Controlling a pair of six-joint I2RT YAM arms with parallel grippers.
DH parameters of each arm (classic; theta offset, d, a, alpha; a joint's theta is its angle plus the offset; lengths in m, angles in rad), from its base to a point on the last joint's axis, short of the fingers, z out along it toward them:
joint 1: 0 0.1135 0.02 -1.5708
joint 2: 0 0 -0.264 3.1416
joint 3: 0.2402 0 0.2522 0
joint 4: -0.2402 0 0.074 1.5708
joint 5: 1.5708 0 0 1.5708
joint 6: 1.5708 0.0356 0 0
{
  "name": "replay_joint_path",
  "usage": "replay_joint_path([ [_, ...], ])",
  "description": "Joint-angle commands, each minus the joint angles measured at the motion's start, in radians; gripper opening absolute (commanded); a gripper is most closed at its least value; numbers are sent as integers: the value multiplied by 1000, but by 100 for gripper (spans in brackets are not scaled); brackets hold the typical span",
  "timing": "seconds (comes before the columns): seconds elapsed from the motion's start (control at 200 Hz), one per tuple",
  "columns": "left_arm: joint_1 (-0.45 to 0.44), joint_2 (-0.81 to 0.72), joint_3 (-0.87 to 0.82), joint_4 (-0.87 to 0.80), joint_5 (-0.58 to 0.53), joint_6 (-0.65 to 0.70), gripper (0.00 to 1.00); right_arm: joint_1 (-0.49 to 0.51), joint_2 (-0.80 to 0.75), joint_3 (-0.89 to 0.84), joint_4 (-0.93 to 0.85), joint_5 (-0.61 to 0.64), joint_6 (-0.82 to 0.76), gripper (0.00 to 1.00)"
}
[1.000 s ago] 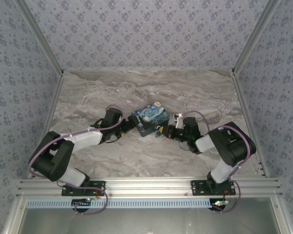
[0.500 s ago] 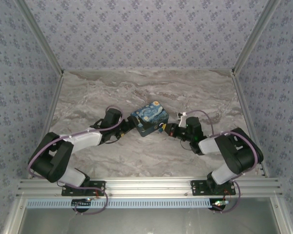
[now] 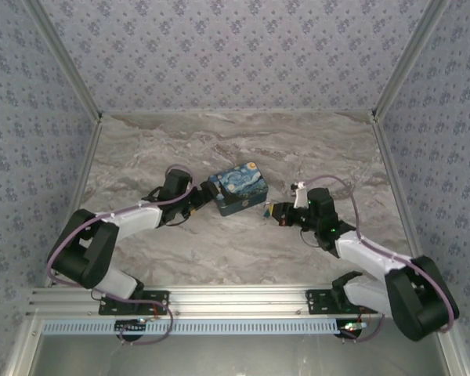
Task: Unlock the padlock with the key
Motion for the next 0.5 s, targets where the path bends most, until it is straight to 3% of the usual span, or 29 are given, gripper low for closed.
replay_joint_path([
  [0.0, 23, 40, 20, -75, -7, 35, 94, -3, -109, 43, -271, 13, -109, 4],
  [0.215, 25, -26, -7, 49, 17, 29, 94, -11, -269, 72, -524, 38, -146, 4],
  [0.495, 29, -218, 14, -22, 26, 79, 99, -11, -351, 110, -690, 31, -139, 4],
])
